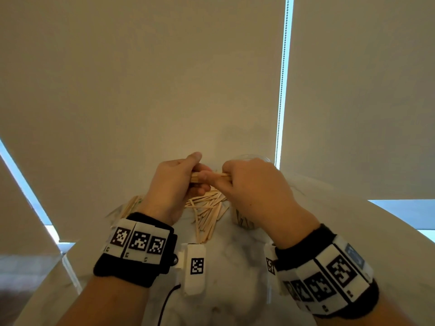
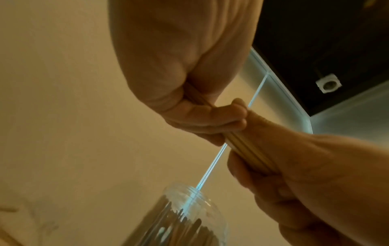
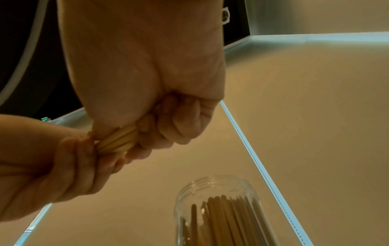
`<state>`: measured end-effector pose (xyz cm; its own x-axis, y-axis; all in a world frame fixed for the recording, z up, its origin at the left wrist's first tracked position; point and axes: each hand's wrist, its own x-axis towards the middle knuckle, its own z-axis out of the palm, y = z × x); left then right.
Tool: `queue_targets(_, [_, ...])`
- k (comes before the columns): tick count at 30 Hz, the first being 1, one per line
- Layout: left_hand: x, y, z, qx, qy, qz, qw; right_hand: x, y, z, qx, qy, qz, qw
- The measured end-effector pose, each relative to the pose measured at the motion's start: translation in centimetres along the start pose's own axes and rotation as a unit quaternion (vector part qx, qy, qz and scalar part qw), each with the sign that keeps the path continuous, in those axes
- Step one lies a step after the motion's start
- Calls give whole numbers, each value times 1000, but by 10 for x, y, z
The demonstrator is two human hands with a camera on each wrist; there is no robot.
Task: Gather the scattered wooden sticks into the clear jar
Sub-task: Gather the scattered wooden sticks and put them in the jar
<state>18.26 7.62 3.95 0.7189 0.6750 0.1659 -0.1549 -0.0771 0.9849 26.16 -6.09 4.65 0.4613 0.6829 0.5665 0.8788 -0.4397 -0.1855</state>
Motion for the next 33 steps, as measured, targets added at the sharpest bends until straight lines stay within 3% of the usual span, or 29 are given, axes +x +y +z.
queue_targets(5, [-2, 4, 9, -62, -41, -47, 996, 2, 16, -19, 49, -13, 31, 998])
queue_targets(9, [2, -2, 13, -111, -10, -73, 991, 2, 40, -40, 124, -28, 100, 987])
queue_targets(12, [0, -15, 18, -3, 11, -58, 998, 3, 59, -50, 106, -11, 155, 982])
queue_targets(16, [0, -37, 33, 114, -36, -34, 992, 24, 74, -50, -11, 1, 180, 984])
queue_targets(18, [4, -41, 42, 140, -49, -40, 988, 41, 79, -50, -70, -33, 168, 983])
queue_targets(22, [26, -43, 58, 183, -93, -28, 978, 70, 66, -53, -146, -176, 86, 970])
queue_targets(26, [42, -39, 68, 190, -118, -4, 975, 89, 47, -44, -235, -279, 0, 931])
queue_targets(28, [49, -45, 68, 219, -122, 9, 968, 97, 42, -35, -235, -287, -18, 929])
queue_targets(33, [55, -55, 64, 230, -134, 22, 964, 99, 42, -24, -143, -251, -14, 957])
